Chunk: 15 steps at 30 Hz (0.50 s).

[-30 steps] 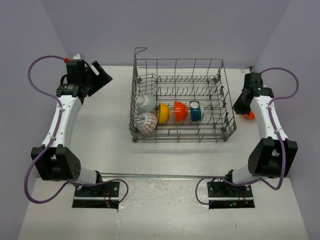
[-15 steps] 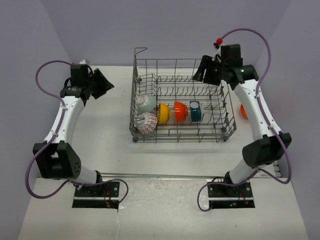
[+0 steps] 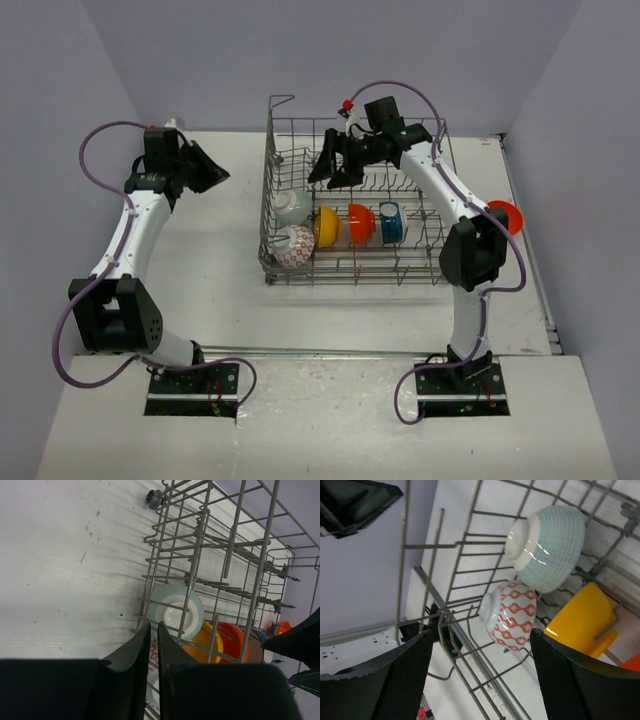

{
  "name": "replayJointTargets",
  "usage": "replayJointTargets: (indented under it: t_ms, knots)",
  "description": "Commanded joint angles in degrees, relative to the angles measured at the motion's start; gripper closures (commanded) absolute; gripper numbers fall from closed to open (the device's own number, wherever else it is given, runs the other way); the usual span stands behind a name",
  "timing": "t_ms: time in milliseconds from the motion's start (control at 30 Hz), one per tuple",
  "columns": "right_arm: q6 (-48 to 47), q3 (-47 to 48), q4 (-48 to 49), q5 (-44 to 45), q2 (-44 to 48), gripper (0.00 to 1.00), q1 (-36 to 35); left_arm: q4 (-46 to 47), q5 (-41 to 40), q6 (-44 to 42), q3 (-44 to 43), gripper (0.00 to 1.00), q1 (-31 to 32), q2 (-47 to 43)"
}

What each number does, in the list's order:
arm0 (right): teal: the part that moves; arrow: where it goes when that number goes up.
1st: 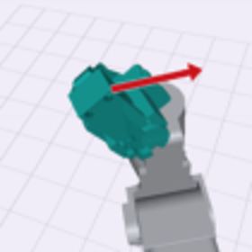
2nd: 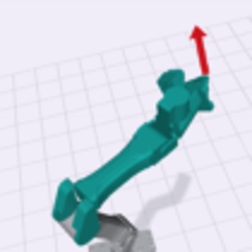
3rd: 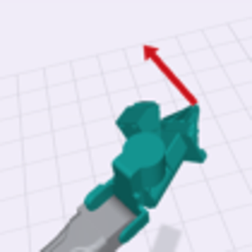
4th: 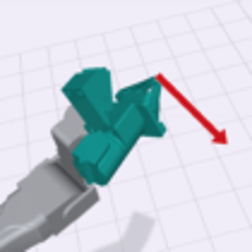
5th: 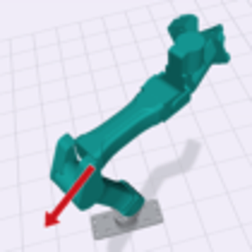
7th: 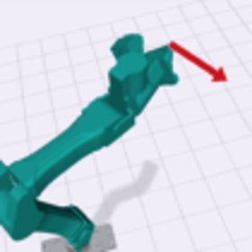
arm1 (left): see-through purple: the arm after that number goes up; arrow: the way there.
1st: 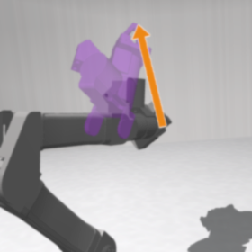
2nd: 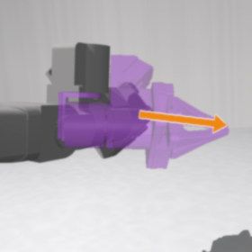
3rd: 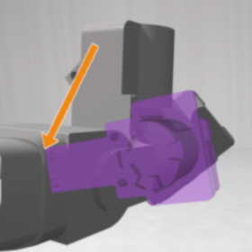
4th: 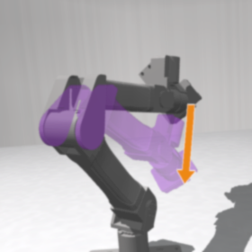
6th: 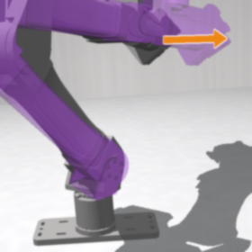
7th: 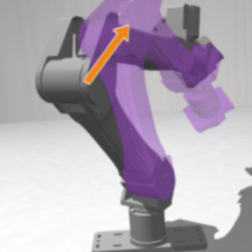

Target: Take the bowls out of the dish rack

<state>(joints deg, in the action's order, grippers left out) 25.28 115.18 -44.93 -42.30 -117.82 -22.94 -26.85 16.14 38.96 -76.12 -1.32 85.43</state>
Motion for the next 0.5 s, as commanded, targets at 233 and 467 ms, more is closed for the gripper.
replayJointTargets:
  t_ms: [233,467]
  knots:
    - [5.1,4.6,7.0,-10.0,-4.9,0.21,-0.3,6.7,6.3,4.3,3.0,1.00,0.2,1.4]
    - [3.6,2.9,7.4,-9.0,-8.6,0.21,-1.4,8.4,7.0,5.3,4.7,1.00,0.4,2.0]
